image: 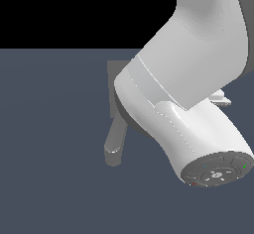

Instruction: Turn on the faucet by rotating a designated handle.

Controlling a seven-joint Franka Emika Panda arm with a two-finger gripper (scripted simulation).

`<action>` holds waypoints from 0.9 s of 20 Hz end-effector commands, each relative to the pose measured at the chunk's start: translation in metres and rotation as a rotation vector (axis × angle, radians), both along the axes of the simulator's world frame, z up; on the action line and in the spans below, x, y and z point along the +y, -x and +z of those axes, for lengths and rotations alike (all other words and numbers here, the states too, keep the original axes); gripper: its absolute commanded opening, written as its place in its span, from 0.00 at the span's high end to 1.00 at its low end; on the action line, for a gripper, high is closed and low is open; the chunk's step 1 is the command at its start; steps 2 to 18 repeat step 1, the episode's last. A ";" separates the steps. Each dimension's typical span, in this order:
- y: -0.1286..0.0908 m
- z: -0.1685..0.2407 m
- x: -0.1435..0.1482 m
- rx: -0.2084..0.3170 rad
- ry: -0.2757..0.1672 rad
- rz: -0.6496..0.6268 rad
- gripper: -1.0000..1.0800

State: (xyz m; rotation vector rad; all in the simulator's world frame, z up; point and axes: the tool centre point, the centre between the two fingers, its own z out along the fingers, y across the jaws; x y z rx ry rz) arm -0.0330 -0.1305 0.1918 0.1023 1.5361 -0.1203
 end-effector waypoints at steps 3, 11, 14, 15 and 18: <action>-0.002 -0.017 0.009 0.031 0.002 0.024 1.00; -0.002 -0.017 0.009 0.031 0.002 0.024 1.00; -0.002 -0.017 0.009 0.031 0.002 0.024 1.00; -0.002 -0.017 0.009 0.031 0.002 0.024 1.00; -0.002 -0.017 0.009 0.031 0.002 0.024 1.00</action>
